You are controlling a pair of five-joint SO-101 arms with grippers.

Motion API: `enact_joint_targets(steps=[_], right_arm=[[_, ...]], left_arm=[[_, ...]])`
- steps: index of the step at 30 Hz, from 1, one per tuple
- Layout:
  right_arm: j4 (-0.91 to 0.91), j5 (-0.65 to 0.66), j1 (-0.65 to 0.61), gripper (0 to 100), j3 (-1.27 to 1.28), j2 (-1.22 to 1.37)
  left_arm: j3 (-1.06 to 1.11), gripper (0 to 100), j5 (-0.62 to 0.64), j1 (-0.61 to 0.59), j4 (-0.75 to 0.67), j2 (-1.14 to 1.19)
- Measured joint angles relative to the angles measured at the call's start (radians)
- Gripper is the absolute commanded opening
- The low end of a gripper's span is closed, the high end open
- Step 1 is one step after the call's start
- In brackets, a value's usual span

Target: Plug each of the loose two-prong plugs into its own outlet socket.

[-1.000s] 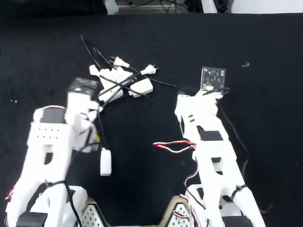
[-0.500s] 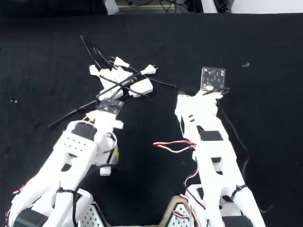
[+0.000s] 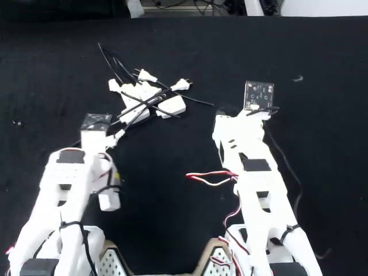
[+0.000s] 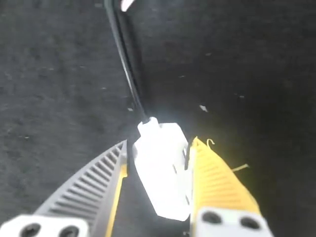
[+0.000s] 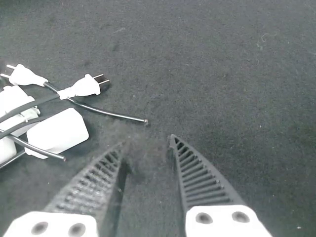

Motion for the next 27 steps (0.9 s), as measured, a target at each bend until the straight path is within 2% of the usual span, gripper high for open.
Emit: enact_joint_targets(steps=[8,14,17,18,19,21,23,27], right_arm=[[0.000,0.000,0.000,11.9,0.000,0.000],[0.000,0.000,0.000,11.9,0.000,0.000],[0.000,0.000,0.000,11.9,0.000,0.000],[0.000,0.000,0.000,11.9,0.000,0.000],[0.000,0.000,0.000,11.9,0.000,0.000],[0.000,0.000,0.000,11.9,0.000,0.000],[0.000,0.000,0.000,11.9,0.000,0.000],[0.000,0.000,0.000,11.9,0.000,0.000]], left_arm=[[0.054,20,-0.123,-0.089,-0.074,-0.002],[0.048,20,-0.144,-0.157,-0.075,-0.002],[0.048,10,-0.146,-0.178,-0.075,-0.002],[0.048,4,-0.146,-0.178,-0.075,-0.002],[0.048,2,-0.146,-0.178,-0.075,-0.002],[0.048,5,-0.146,-0.160,-0.075,-0.002],[0.048,3,-0.135,-0.120,-0.077,-0.005],[0.031,3,-0.015,-0.014,-0.083,-0.006]])
